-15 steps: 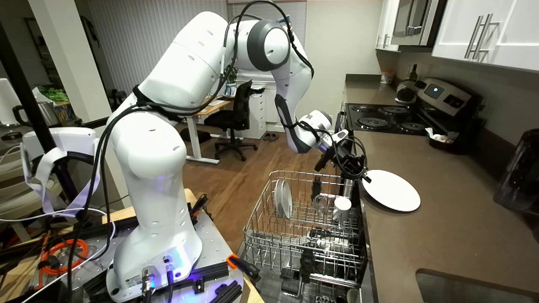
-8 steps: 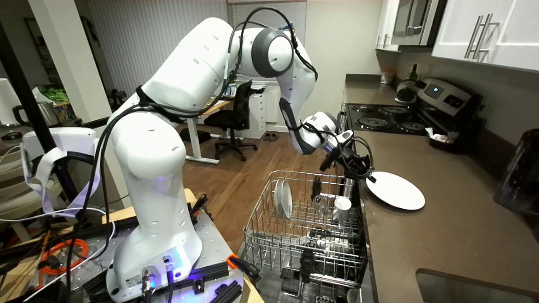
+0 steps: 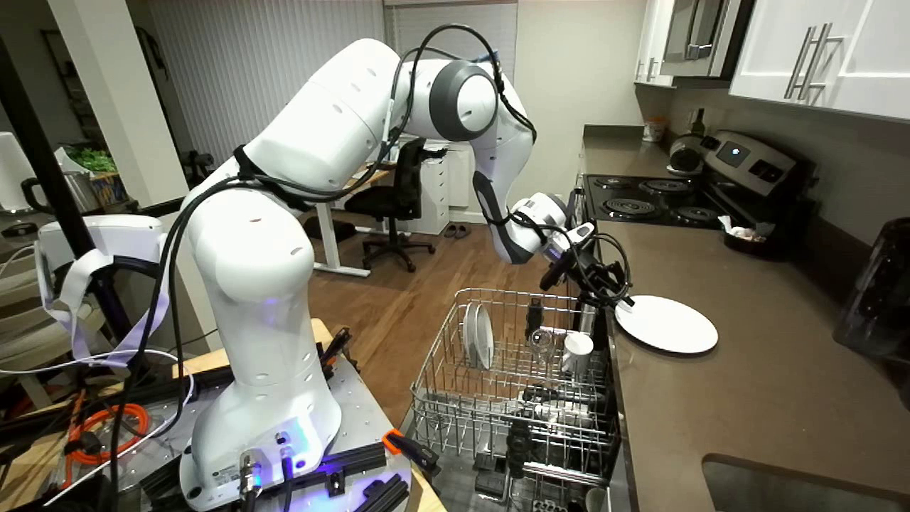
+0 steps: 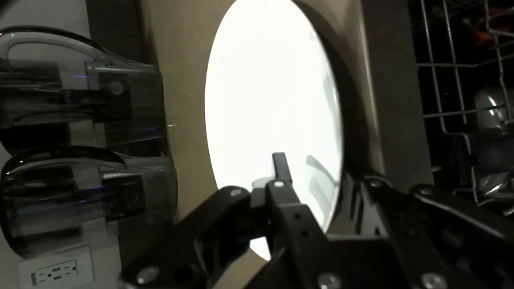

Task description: Remove plate from the dish washer

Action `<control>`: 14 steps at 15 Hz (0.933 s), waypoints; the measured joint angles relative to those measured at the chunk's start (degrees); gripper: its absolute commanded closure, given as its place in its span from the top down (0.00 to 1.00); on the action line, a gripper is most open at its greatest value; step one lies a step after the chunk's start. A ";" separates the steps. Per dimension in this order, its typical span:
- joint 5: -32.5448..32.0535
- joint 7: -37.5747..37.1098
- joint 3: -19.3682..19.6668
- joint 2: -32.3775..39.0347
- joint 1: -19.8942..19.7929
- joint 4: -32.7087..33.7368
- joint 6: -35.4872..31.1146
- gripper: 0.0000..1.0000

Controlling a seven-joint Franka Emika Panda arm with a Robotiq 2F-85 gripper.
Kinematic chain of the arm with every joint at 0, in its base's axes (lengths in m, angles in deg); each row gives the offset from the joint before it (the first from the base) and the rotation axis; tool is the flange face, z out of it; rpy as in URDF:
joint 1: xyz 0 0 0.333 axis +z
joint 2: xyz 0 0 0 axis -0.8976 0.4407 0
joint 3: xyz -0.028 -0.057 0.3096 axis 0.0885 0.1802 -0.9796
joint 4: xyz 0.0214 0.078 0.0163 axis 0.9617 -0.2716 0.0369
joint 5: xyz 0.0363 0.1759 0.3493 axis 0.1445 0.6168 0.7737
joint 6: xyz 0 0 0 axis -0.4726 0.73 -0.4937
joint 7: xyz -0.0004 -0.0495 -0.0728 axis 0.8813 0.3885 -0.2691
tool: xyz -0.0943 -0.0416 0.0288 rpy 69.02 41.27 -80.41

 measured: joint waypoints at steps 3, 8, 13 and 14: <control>0.17 1.42 -0.10 -0.03 0.05 0.27 0.50 0.46; 2.25 2.76 -1.18 -0.73 0.39 0.09 0.98 0.73; 7.82 4.35 -3.90 -3.67 1.17 -2.20 0.97 0.77; 9.02 4.37 -4.52 -4.58 1.58 -3.13 0.95 0.82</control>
